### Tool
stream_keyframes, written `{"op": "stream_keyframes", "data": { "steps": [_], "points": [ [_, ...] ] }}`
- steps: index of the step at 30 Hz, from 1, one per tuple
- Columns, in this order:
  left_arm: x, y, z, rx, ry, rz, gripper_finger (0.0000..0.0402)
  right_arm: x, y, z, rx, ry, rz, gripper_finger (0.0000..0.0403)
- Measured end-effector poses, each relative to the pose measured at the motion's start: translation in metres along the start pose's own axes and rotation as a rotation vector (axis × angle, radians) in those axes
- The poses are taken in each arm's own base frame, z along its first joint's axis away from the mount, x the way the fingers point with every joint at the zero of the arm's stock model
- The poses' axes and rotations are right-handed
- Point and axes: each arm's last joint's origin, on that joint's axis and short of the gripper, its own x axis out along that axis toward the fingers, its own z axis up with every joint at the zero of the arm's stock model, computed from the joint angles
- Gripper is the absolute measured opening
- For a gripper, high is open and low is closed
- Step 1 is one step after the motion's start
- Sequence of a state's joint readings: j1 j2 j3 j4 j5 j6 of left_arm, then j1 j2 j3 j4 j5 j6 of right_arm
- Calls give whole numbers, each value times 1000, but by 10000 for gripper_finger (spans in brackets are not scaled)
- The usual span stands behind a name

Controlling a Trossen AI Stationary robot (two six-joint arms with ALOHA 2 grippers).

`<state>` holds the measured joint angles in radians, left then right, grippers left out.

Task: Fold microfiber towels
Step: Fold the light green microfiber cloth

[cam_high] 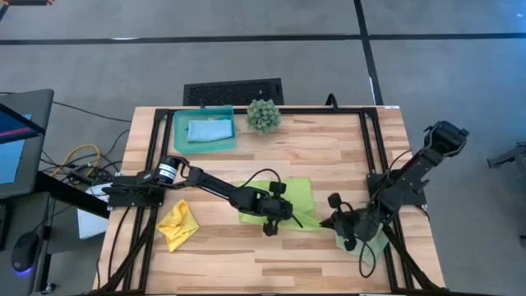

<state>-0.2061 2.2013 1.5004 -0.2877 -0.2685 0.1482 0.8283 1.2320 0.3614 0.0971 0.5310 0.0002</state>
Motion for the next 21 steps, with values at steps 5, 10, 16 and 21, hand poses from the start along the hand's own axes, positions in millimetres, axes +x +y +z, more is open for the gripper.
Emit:
{"op": "stream_keyframes", "data": {
  "steps": [5,10,16,21],
  "points": [
    [-5,-2,3,21,29,35,13,-3,5,1,2,-15,25,14],
    [-19,-8,9,55,35,124,6,-4,8,1,3,-22,34,10],
    [-47,-18,17,93,25,241,1,-7,11,1,-14,-27,6,13],
    [-63,-31,24,81,-35,228,4,-9,14,0,-8,-28,20,12]
  ]
}}
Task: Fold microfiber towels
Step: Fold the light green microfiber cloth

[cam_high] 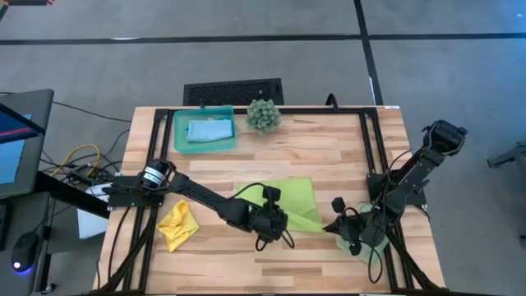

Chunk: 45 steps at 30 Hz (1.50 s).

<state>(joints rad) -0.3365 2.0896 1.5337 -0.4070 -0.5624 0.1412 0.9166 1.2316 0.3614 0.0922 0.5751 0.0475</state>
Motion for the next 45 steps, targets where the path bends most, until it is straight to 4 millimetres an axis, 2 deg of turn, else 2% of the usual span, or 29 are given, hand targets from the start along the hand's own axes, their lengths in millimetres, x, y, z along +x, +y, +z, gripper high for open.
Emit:
{"op": "stream_keyframes", "data": {
  "steps": [6,16,20,24,28,33,37,41,45],
  "points": [
    [5,-11,-7,-55,47,-16,22,-1,2,-1,-5,4,6,14],
    [17,-17,-12,-83,66,-45,151,-1,2,-1,5,5,6,15],
    [18,-16,-10,-92,51,-45,184,-1,2,-1,16,10,5,14],
    [18,-16,2,-82,-59,-57,189,-1,2,-1,16,10,4,14],
    [34,-25,11,-27,-200,-27,184,-1,0,-1,18,7,-36,15],
    [61,-41,14,177,-318,108,187,1,-3,0,54,2,-67,9],
    [73,-43,18,151,-399,188,201,4,-9,0,96,11,-93,10],
    [74,-38,25,98,-398,100,207,5,-12,0,108,15,-104,12],
    [72,-34,35,73,-418,-53,180,5,-12,0,110,12,-103,10]
  ]
}}
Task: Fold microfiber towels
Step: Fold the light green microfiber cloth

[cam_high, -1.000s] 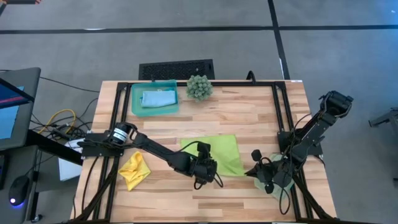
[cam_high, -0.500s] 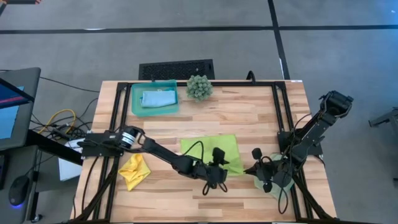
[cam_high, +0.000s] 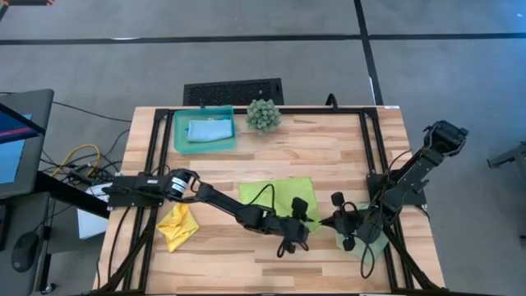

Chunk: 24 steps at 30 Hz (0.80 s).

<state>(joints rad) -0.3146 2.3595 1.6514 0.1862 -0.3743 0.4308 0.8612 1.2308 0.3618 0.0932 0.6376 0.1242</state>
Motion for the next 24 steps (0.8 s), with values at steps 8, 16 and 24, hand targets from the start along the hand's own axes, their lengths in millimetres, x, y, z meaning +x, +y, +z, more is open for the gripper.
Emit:
{"op": "stream_keyframes", "data": {
  "steps": [8,16,24],
  "points": [
    [-1,8,-5,35,192,-10,17,-4,4,-1,-24,-13,-31,10],
    [-23,8,9,154,477,165,3,-7,7,-1,-36,-28,-64,9],
    [-58,-3,24,165,662,75,4,-7,6,-1,-37,-31,-82,10]
  ]
}}
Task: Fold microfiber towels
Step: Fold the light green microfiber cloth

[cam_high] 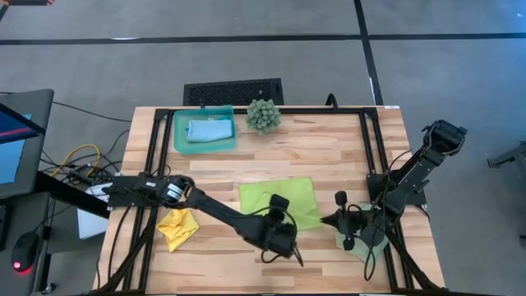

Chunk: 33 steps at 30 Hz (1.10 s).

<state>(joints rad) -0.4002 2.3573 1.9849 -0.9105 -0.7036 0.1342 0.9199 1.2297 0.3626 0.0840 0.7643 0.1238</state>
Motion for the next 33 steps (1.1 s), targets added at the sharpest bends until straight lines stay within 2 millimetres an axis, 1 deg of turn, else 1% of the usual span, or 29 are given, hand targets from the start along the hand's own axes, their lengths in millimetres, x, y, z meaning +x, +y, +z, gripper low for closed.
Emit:
{"op": "stream_keyframes", "data": {
  "steps": [4,9,12,15,17,21,23,24,26,28,30,33],
  "points": [
    [-11,-8,-14,16,124,-19,0,0,1,1,10,-12,11,10],
    [-22,-12,-37,-18,300,76,0,-1,2,2,17,-20,43,10],
    [-25,-16,-49,3,311,119,0,-2,5,3,18,-22,112,10],
    [-25,-15,-55,-78,230,88,0,-2,8,7,30,-49,187,10],
    [-22,-12,-58,-139,134,71,0,-2,8,8,26,-57,227,11],
    [-15,8,-55,-274,-149,28,0,0,9,6,44,-47,345,11],
    [-7,20,-53,-357,-284,-24,0,0,10,-1,58,-42,393,11],
    [-2,24,-53,-379,-324,-55,0,0,10,-4,62,-39,400,11],
    [9,33,-55,-391,-365,-97,6,1,10,-10,65,-29,398,11],
    [18,42,-58,-369,-363,-101,20,1,9,-15,102,-14,395,11],
    [26,51,-60,-363,-368,-102,41,1,9,-21,148,5,395,11],
    [36,62,-64,-363,-366,-147,83,1,8,-33,180,45,389,11]
  ]
}}
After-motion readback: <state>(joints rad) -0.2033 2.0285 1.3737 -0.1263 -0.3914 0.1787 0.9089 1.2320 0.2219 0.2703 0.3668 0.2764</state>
